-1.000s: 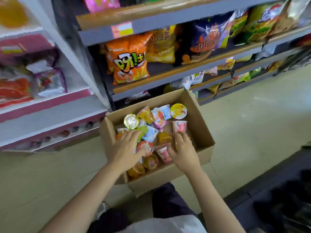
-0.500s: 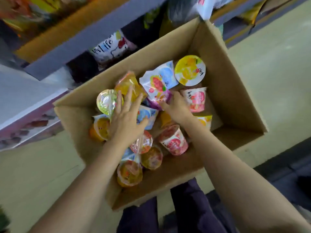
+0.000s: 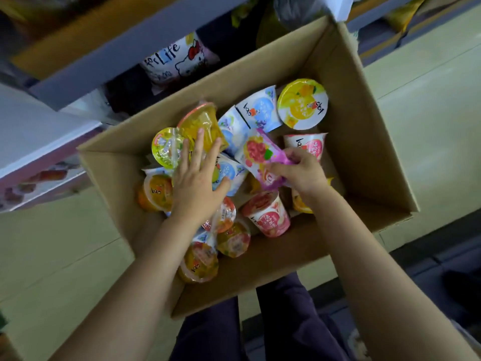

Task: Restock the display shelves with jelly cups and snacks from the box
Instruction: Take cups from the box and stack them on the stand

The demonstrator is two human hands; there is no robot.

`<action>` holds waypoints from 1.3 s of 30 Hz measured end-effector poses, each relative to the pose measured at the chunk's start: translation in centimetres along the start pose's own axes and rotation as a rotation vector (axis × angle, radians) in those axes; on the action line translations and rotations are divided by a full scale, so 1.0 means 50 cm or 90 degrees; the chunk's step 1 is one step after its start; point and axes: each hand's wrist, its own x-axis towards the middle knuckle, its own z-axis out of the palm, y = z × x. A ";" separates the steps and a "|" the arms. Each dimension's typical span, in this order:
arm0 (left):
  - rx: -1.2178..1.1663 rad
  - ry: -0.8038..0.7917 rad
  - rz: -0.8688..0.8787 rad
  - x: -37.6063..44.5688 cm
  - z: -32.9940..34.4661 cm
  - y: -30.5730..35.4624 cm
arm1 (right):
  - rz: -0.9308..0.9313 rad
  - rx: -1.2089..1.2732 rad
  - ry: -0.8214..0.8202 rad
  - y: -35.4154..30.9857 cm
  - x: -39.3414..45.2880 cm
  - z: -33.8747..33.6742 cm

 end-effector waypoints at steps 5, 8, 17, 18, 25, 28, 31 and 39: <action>-0.066 0.017 0.014 -0.021 -0.031 0.029 | -0.177 -0.215 -0.012 0.024 -0.080 -0.055; -0.137 -0.034 0.125 -0.052 -0.043 0.056 | -0.197 -0.241 -0.144 -0.014 -0.123 -0.082; -0.627 -0.282 -0.148 -0.128 -0.040 0.062 | -0.147 -0.155 -0.306 -0.099 -0.166 0.011; -0.700 -0.283 -0.183 -0.136 -0.039 0.055 | -0.136 -0.135 -0.308 -0.101 -0.167 0.027; -0.790 -0.091 -0.401 -0.144 -0.036 -0.011 | -0.064 -0.126 -0.119 -0.088 -0.093 0.151; -0.790 0.017 -0.443 -0.148 -0.032 -0.037 | -0.048 -0.156 -0.043 -0.098 -0.024 0.195; -0.835 0.086 -0.466 -0.154 -0.035 -0.052 | -0.086 -0.255 -0.079 -0.106 0.014 0.235; -0.845 0.150 -0.517 -0.189 -0.049 -0.059 | -0.043 -0.083 -0.130 -0.121 -0.060 0.181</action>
